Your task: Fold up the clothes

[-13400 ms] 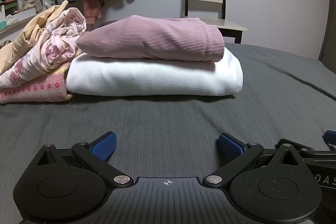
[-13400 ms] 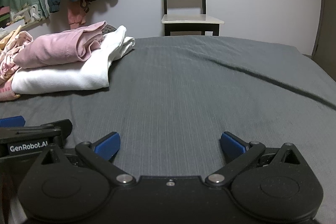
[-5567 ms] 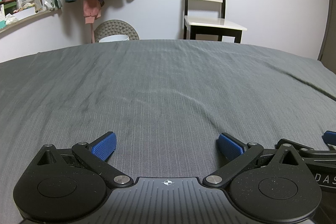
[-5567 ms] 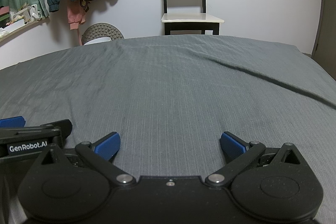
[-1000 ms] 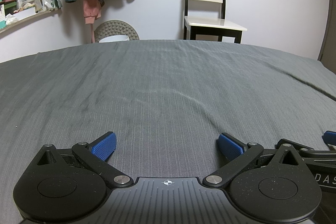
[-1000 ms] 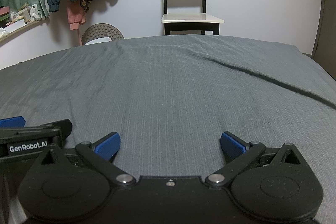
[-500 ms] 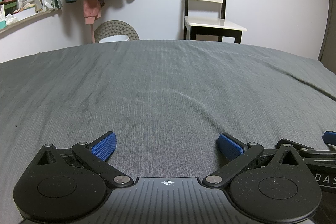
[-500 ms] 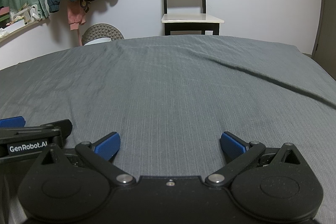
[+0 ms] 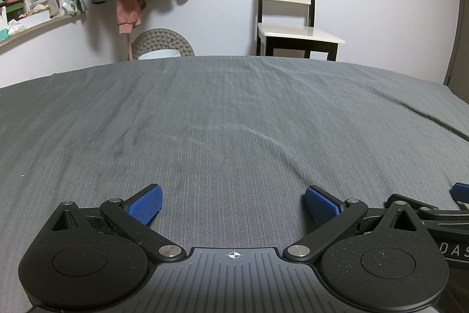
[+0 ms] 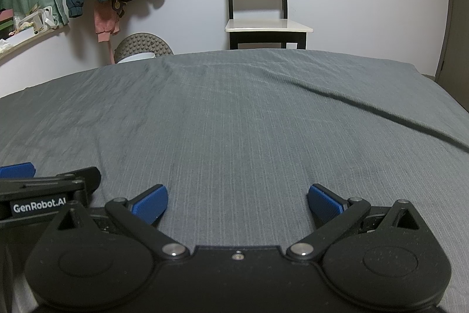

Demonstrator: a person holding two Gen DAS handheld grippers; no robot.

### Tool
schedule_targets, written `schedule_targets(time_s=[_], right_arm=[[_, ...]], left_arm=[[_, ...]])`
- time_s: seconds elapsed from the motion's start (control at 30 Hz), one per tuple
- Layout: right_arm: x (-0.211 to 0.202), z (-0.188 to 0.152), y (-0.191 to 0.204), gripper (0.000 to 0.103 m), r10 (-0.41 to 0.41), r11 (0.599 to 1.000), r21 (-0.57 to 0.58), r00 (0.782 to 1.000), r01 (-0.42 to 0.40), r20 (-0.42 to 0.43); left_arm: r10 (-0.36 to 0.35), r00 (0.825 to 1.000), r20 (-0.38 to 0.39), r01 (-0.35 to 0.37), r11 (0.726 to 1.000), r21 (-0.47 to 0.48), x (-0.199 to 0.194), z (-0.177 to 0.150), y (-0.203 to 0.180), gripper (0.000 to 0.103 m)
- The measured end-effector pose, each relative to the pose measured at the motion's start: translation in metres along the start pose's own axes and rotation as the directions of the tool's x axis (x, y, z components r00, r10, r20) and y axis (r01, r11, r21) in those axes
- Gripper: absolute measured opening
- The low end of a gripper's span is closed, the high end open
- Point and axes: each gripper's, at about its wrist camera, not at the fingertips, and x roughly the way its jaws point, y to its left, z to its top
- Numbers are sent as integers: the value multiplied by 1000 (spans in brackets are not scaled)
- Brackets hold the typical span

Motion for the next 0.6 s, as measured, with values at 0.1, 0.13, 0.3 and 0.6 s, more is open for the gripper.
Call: schedule_targets(time_s=[0.1,0.13,0.3,0.6], right_arm=[[0,0,-1,103,0,1000,1,1000,0,0],[0,-1,0,103,0,1000,0,1000,0,0],[-1,-1,-2,103,0,1000,-1,1000,0,1],[0,-2,-3,103,1,1000,-1,1000,-1,2]], left_arm=[[0,1000,0,0,1000,0,0,1,-1,103],[0,1000,0,0,1000,1,0,2,-1,103],[0,1000,2,0,1000,-1,1,0,-2,103],[2,1000,3,-2,1000,-1,1,1,-3,103]])
